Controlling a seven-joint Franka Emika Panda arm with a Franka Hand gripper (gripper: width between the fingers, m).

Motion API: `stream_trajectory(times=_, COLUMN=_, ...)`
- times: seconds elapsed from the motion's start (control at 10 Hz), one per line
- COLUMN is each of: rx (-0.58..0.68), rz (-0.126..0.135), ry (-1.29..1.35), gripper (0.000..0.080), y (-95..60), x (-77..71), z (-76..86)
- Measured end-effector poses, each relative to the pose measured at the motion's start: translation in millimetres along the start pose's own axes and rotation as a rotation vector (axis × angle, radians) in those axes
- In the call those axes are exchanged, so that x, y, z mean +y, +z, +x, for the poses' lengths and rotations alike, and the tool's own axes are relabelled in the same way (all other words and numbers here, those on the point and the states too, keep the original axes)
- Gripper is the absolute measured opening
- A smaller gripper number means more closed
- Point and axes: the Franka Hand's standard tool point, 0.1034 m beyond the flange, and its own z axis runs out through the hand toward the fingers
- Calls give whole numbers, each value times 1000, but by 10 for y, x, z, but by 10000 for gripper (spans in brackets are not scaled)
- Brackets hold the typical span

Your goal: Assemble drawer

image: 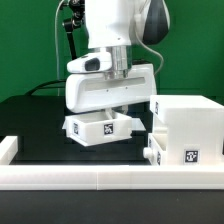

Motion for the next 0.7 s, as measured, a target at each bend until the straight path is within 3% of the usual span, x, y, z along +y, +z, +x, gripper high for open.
stream_trajectory(times=0.2, rx=-15, rz=19, ry=-37, gripper=44, y=-76, x=38, z=168)
stream_trajectory(times=0.5, rx=-12, rz=17, ry=-135, gripper=44, y=-45, x=46, z=136)
stream_trajectory(times=0.7, rx=-27, rz=17, ry=-384, gripper=44, y=-74, x=147, z=126)
